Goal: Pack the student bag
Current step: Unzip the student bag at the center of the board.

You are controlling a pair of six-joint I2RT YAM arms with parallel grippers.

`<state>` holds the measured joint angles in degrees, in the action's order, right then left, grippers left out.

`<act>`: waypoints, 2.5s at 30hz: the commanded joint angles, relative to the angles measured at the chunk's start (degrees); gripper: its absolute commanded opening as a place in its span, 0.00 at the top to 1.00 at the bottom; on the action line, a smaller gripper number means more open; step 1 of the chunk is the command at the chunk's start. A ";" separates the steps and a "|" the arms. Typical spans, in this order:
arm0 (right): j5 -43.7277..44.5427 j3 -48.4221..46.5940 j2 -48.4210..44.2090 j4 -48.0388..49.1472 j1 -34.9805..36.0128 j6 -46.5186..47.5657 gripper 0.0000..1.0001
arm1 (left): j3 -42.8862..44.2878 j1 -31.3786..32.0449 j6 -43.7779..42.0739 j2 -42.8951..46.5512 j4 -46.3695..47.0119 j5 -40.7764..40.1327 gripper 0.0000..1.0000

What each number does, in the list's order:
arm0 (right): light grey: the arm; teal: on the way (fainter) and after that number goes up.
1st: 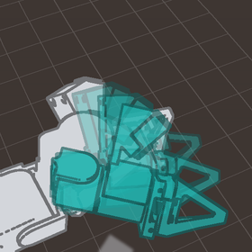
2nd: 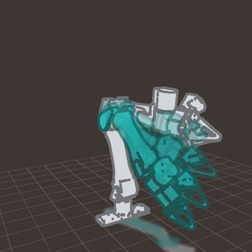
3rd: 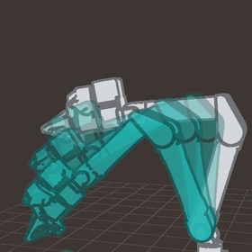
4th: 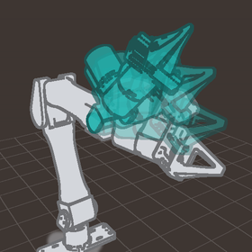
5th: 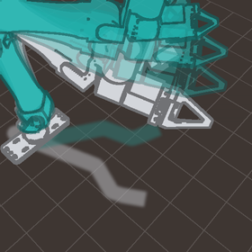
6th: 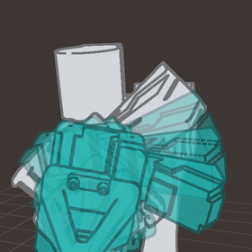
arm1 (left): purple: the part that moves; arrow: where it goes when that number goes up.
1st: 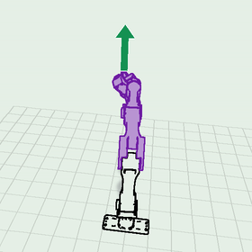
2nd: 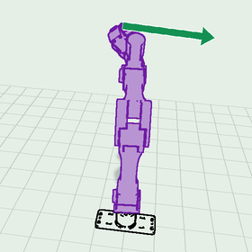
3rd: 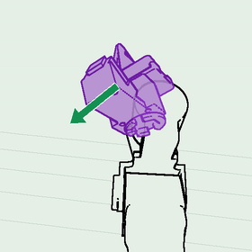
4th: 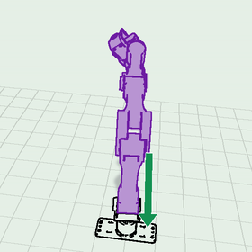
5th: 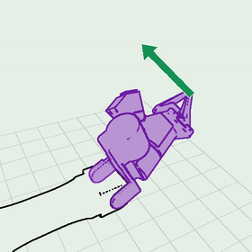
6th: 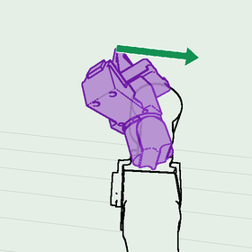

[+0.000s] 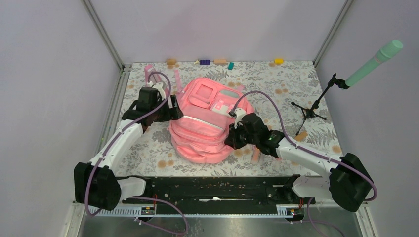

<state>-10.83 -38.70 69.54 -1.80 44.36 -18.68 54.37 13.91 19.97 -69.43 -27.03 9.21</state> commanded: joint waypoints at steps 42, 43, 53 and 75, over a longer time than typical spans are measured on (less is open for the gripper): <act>-2.62 -4.59 -1.56 -4.45 -0.02 1.81 1.00 | -6.36 -11.62 8.28 -7.95 12.91 28.14 1.00; -2.62 -5.46 -1.37 -5.32 0.08 1.75 1.00 | -6.64 -11.50 8.55 -7.46 13.29 28.14 1.00; -2.97 -9.45 1.10 -8.78 2.34 0.98 1.00 | -7.35 -11.36 9.66 -4.30 15.16 28.41 1.00; -2.98 -16.39 6.68 -6.21 7.98 -3.60 1.00 | -7.92 -11.28 10.09 -1.81 15.82 28.74 1.00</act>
<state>-13.10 -50.89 75.18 -13.61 51.24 -20.69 46.24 1.96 28.67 -74.19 -15.75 32.84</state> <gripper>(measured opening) 0.067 0.046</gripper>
